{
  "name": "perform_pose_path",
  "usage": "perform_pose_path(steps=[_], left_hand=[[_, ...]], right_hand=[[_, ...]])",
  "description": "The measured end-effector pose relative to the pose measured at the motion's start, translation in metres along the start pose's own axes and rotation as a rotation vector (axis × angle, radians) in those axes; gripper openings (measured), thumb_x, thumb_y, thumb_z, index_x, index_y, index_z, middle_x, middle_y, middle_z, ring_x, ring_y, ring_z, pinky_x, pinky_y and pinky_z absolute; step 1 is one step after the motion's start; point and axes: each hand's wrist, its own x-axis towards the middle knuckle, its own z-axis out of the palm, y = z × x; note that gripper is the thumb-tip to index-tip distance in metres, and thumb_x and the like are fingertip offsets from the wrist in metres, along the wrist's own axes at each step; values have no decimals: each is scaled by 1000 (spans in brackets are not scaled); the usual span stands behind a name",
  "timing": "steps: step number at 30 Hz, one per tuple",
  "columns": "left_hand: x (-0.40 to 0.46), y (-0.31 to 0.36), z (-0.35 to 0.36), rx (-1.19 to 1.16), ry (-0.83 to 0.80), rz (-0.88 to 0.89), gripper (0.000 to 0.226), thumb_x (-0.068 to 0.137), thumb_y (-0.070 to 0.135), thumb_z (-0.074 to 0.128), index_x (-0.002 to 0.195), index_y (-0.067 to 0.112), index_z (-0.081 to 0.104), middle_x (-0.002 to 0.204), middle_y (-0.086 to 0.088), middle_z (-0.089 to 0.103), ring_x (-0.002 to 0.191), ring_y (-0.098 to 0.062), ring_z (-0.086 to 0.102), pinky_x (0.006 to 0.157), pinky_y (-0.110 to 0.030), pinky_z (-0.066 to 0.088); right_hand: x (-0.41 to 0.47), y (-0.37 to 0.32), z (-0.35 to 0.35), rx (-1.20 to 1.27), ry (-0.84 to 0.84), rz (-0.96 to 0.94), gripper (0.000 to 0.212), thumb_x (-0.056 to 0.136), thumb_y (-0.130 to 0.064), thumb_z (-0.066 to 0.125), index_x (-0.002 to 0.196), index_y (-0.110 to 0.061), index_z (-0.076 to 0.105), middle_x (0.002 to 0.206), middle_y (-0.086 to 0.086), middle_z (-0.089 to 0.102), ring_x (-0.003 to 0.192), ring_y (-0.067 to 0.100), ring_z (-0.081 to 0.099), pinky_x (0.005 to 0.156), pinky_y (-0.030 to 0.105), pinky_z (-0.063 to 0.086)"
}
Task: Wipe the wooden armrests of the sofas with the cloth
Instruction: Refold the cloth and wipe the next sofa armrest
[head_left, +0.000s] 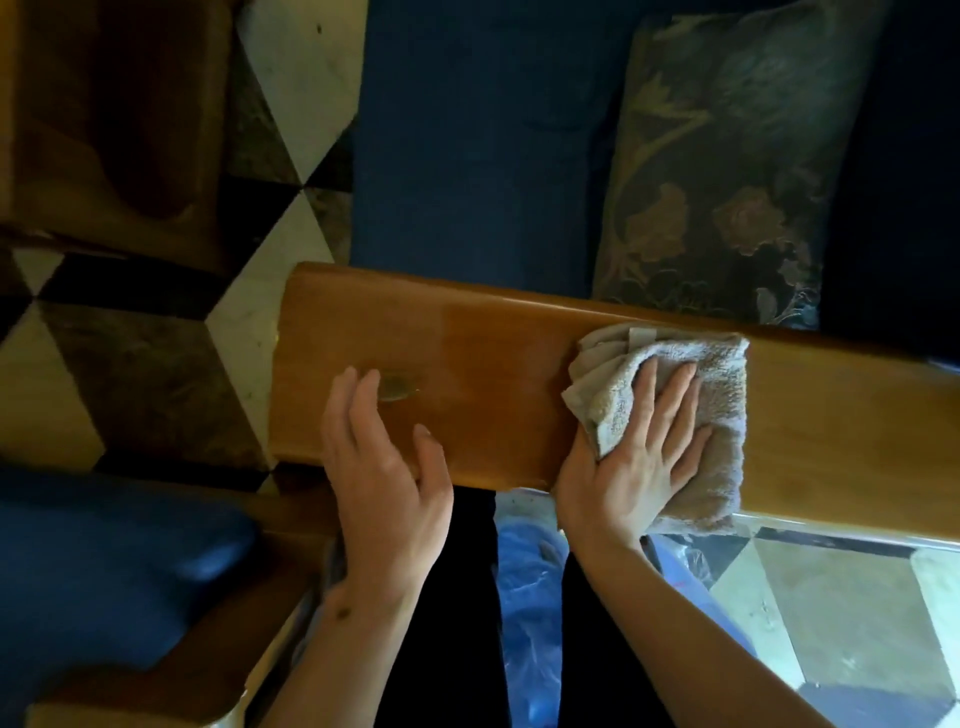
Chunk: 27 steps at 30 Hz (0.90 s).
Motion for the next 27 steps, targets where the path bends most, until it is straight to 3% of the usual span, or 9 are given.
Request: perform_pose_path(steps=[3,7,10,12,17,22,25,27], left_hand=[[12,-14,-15,-112,41,19,66,98,5,59,153,11,23,161,-18,24,150,-31,30,111,-55,45],[28,-41,-31,-162,70,-4,59,101,7,52,153,8,23,158,-20,29,144,-35,39,109,-49,47],[33,-55,-38,-113,56,-11,55,104,12,47,155,16,26,159,-15,33,139,-26,44,105,-10,39],[33,-61,-41,-134,56,-28,51,104,11,45,153,14,31,156,-14,37,136,-23,47,99,0,33],[33,-65,-51,-318,143,-160,44,105,8,42,148,9,41,146,-6,47,125,7,47,103,-9,40],[29,-68,-63,-400,196,-350,32,107,27,35,134,26,51,115,17,62,95,14,57,77,0,41],[23,-65,-66,-415,217,-391,17,108,32,36,99,35,49,92,11,59,74,13,57,63,-5,42],[16,-62,-64,-404,218,-381,7,107,31,42,100,31,44,94,7,57,77,13,58,64,-6,45]], right_hand=[[-13,-32,16,-2,-9,-75,69,101,-52,31,163,-25,21,173,8,18,160,29,14,129,53,5],[-24,-69,29,36,-18,-151,69,100,-49,34,163,-24,22,173,8,18,160,28,13,129,52,4],[-29,-95,35,46,-71,-267,73,96,-46,38,164,-22,25,173,9,17,160,27,12,130,50,2],[-29,-111,38,61,-123,-357,75,93,-46,37,163,-21,27,173,8,18,160,26,12,130,48,0],[-27,-153,48,68,-274,-734,76,94,-50,35,163,-17,29,173,8,20,160,25,12,130,46,-1],[-18,-164,55,-67,-467,-1277,78,100,-62,38,165,-21,23,174,8,15,161,24,8,130,49,0],[-5,-149,52,-133,-488,-1516,74,103,-59,42,164,-23,25,173,6,17,161,25,11,130,51,3],[3,-140,49,-150,-492,-1621,73,102,-58,42,164,-23,25,173,6,19,161,26,13,130,51,4]])
